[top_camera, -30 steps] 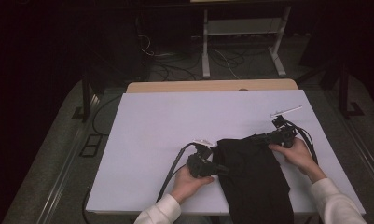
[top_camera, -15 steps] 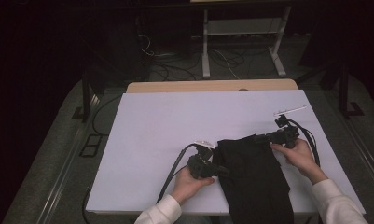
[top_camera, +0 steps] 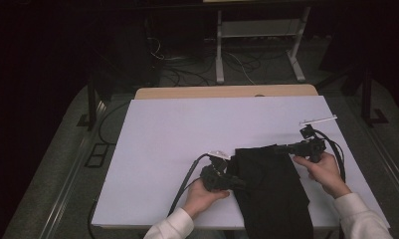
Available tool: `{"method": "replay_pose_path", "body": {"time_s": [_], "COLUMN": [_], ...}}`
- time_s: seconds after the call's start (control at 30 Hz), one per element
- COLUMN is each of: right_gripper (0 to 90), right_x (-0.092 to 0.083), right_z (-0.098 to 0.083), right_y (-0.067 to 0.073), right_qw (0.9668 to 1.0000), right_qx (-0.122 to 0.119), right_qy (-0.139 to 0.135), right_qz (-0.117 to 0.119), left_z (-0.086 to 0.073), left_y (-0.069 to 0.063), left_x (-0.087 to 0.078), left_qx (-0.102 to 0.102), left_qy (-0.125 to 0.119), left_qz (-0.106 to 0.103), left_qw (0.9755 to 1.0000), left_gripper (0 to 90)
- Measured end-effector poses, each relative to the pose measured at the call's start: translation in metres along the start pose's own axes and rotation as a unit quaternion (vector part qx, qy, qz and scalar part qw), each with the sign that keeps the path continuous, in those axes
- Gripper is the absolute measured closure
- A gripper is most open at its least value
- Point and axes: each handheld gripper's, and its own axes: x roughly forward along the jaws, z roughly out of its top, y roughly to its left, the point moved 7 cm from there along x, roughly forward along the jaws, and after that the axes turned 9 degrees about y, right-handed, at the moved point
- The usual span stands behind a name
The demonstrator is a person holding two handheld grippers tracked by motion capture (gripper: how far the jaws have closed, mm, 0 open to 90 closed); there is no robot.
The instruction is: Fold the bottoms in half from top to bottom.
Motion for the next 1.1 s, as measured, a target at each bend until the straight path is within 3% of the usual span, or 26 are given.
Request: {"method": "replay_pose_path", "body": {"time_s": [0.1, 0.27, 0.57, 0.8, 1.1], "right_gripper": [84.4, 84.4, 84.4, 84.4, 84.4], "right_x": [-0.005, -0.012, -0.019, -0.024, -0.028], "right_z": [-0.001, -0.004, -0.01, -0.015, -0.027], "right_y": [0.002, 0.007, 0.018, 0.026, 0.038], "right_qw": [1.0, 0.9996, 0.999, 0.9985, 0.9981], "right_qx": [0.0, 0.002, 0.002, -0.002, -0.008], "right_qy": [-0.009, -0.026, -0.041, -0.049, -0.047], "right_qz": [0.003, 0.006, 0.018, 0.024, 0.04], "left_z": [0.002, 0.004, 0.007, 0.01, 0.012], "left_y": [-0.001, -0.002, 0.0, 0.009, 0.019], "left_x": [-0.002, -0.008, -0.015, -0.023, -0.036], "left_qx": [0.015, 0.02, 0.026, 0.012, -0.001], "left_qy": [-0.011, -0.031, -0.057, -0.078, -0.114], "left_qz": [0.023, 0.051, 0.047, 0.055, 0.066], "left_qw": [0.9996, 0.998, 0.997, 0.9954, 0.9913], "left_gripper": [57.3, 41.9, 27.0, 15.3, 13.7]}}
